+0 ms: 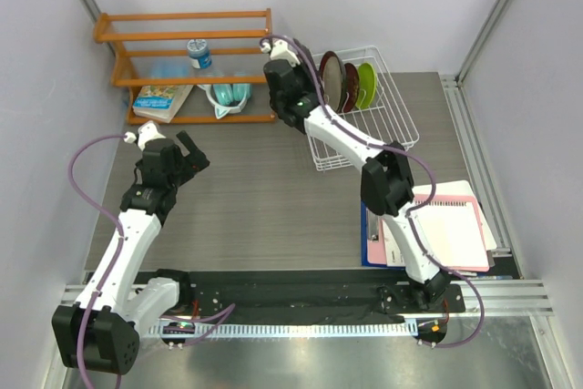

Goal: Unload the plates from the dish rack

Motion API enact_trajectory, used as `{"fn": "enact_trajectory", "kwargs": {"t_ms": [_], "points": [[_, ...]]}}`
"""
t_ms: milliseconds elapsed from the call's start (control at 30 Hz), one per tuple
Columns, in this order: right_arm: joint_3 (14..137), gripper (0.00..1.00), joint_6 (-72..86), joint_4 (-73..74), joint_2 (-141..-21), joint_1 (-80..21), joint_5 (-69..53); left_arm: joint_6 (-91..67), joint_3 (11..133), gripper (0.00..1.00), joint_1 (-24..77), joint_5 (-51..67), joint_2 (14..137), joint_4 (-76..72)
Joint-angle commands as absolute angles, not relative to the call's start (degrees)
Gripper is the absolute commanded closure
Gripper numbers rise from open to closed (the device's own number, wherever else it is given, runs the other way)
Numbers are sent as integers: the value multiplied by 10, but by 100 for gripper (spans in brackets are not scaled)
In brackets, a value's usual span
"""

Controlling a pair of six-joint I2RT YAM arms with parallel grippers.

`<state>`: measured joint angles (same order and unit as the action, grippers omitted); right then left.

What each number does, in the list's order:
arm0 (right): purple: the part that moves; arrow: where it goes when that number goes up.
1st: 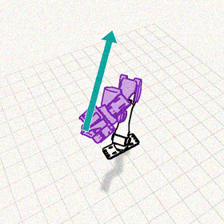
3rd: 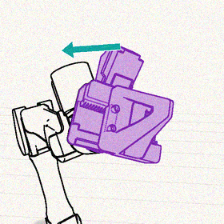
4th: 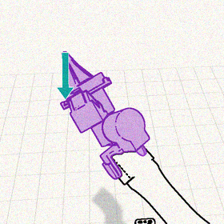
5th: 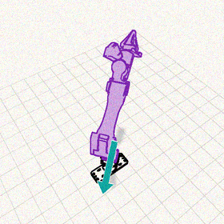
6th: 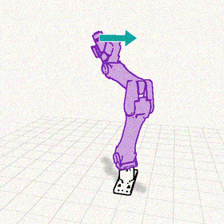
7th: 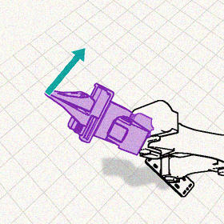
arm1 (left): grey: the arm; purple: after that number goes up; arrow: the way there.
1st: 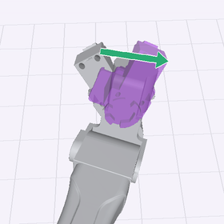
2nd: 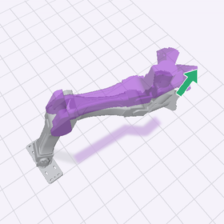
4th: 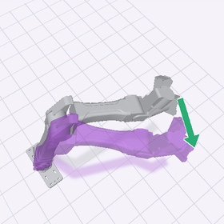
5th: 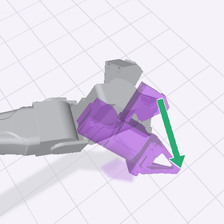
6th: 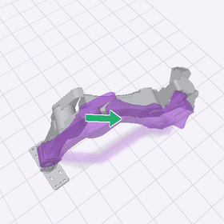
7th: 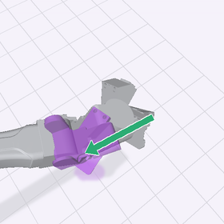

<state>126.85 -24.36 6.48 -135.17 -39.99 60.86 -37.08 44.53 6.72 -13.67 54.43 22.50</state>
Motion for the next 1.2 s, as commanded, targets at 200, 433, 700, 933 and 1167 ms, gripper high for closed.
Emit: {"fn": "enact_trajectory", "kwargs": {"t_ms": [200,433,700,933,1167], "points": [[1249,99,-181,50,-1180,-406,633,-374,456,0,66,-113,529,213],[1210,99,-54,215,-1057,-439,553,-372,439,1,66,-62,519,180],[1101,99,98,318,-919,-443,381,-363,438,1,66,-3,495,149],[953,99,203,270,-836,-443,237,-379,384,1,66,65,437,97],[790,99,304,143,-745,-443,112,-402,314,1,66,115,410,15]]}}
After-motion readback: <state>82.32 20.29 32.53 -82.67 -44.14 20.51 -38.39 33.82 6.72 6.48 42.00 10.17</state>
